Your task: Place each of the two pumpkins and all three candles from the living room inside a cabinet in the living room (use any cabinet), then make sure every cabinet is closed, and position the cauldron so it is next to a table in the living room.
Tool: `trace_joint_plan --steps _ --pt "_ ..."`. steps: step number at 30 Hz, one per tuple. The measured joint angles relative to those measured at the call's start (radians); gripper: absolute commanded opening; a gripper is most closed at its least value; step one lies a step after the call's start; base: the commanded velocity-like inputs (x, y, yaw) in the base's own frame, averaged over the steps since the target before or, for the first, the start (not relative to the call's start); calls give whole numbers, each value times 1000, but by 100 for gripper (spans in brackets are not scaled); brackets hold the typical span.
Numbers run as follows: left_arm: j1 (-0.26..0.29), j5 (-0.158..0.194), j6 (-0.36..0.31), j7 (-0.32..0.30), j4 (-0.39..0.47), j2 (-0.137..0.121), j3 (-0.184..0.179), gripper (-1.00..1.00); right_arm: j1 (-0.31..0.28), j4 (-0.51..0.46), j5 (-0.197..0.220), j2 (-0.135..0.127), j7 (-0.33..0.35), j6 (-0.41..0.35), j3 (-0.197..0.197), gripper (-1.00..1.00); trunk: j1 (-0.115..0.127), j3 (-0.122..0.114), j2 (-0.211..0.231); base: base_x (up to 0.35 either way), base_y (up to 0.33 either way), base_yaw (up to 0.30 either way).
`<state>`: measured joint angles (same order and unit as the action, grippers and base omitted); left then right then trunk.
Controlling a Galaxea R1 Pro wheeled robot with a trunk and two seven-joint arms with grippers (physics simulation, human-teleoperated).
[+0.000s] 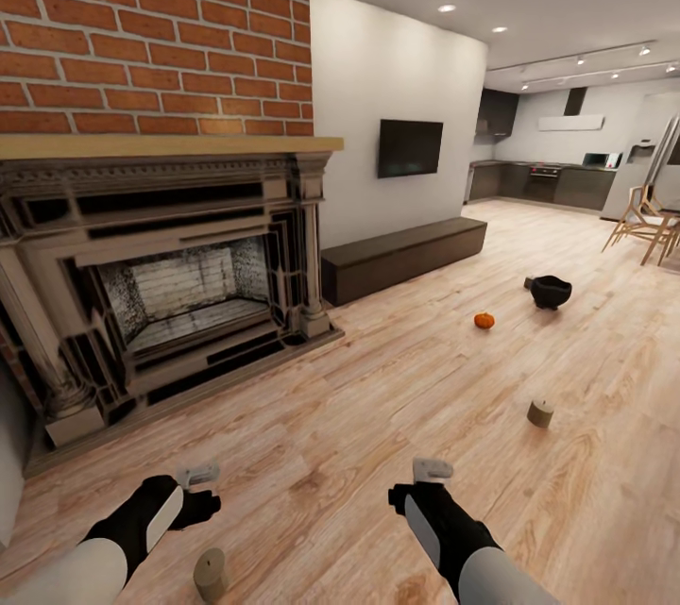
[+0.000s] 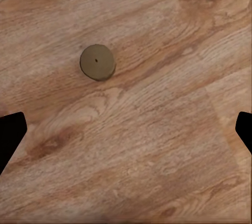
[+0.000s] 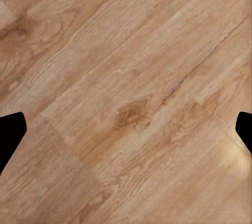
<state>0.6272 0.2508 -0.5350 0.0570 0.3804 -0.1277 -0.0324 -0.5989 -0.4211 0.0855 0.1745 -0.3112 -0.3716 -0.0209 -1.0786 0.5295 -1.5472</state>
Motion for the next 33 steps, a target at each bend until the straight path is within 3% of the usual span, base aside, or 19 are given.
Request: trace_joint_plan --steps 4,5,8,16,25,29,33 --pt "0 4 -80 -10 2 1 0 100 0 -10 -7 0 -6 6 -4 100 -15 13 -28 0 0 0" --pt "0 7 -108 -40 2 1 1 100 0 -12 -9 0 -12 10 -7 100 -19 16 -35 0 0 0" --pt "0 7 -124 -67 2 1 1 100 0 -13 -16 0 -16 37 -31 100 -31 25 -56 0 0 83" --pt "0 3 -129 -75 2 1 0 100 0 -14 -17 0 -15 46 -41 100 -61 57 -112 0 0 192" --pt "0 0 -128 -76 2 3 -3 100 0 -15 -17 0 -16 58 -44 100 -96 87 -175 0 0 36" --pt "0 -11 -121 -76 2 20 -20 100 0 -15 -17 0 -17 66 -45 100 -111 99 -203 0 0 2" --pt "0 -20 -114 -76 2 28 -67 100 0 -15 -17 0 -18 68 -56 100 -123 109 -224 0 0 0"
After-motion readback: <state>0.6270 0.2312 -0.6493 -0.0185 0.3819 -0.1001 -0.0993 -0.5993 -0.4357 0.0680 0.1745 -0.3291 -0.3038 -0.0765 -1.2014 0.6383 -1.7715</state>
